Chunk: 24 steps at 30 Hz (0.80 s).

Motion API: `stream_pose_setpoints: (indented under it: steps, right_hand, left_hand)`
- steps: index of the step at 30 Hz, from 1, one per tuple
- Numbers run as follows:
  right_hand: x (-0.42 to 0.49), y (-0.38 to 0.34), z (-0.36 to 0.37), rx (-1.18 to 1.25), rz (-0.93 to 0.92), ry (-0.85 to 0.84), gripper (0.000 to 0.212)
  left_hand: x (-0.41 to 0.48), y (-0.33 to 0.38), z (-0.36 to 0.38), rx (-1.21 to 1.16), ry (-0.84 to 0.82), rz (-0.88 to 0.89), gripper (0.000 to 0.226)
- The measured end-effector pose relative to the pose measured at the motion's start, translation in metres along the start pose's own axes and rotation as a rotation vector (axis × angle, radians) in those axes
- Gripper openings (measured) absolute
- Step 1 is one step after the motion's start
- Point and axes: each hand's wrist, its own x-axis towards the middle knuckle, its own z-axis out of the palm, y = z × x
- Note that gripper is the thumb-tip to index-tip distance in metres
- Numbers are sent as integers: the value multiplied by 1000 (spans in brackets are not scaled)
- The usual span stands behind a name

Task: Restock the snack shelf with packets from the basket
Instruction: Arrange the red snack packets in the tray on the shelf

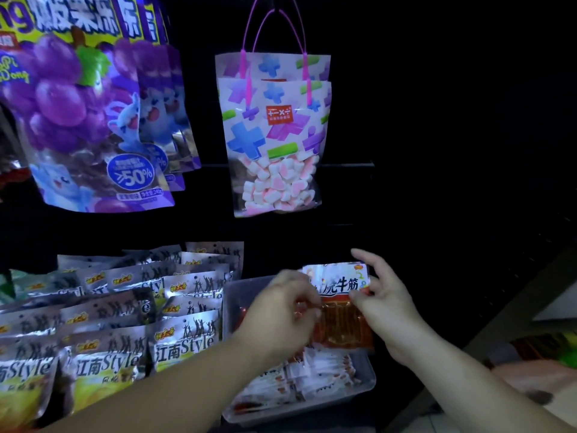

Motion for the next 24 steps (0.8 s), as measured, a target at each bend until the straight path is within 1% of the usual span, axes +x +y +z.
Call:
stream_pose_setpoints:
  steps: [1,2,4,6,8,9,11,13,15,17,20,22,24]
  right_hand:
    - [0,1,-3,22,17,-33,75]
    - [2,2,-4,40,35,-63,76]
    - [4,3,-2,44,42,-110,65]
    - [10,10,2,-31,-3,-103,41]
    - [17,18,5,-175,-95,-85,13]
    - [23,22,6,-248,-145,-92,7]
    - [35,33,8,-392,-214,-90,11]
    - [46,45,13,-415,-230,-97,13]
    - [57,61,19,-396,-204,-96,18]
    - [65,72,26,-373,-173,-114,19]
    - [73,88,34,-472,-137,-131,26]
    - [76,100,36,-604,-43,-174,28]
    - [76,107,35,-777,116,-288,14]
  left_hand:
    - [1,-2,-5,-21,37,-49,13]
    - [2,-3,-8,-70,38,-104,17]
    - [5,-6,-11,-198,2,-188,16]
    - [8,-15,-10,-242,18,-204,13]
    - [13,-28,-7,-230,38,-211,20]
    - [15,-32,-7,-234,26,-237,25]
    - [22,-45,-5,-264,8,-295,32]
    - [33,-61,-3,-316,14,-349,36]
    - [48,-78,-1,-346,54,-433,41]
    - [62,-95,-1,-275,84,-496,36]
    - [74,-125,9,-257,44,-640,25]
    - [75,-139,21,-235,-32,-679,26]
    - [78,-148,33,-232,-61,-704,31]
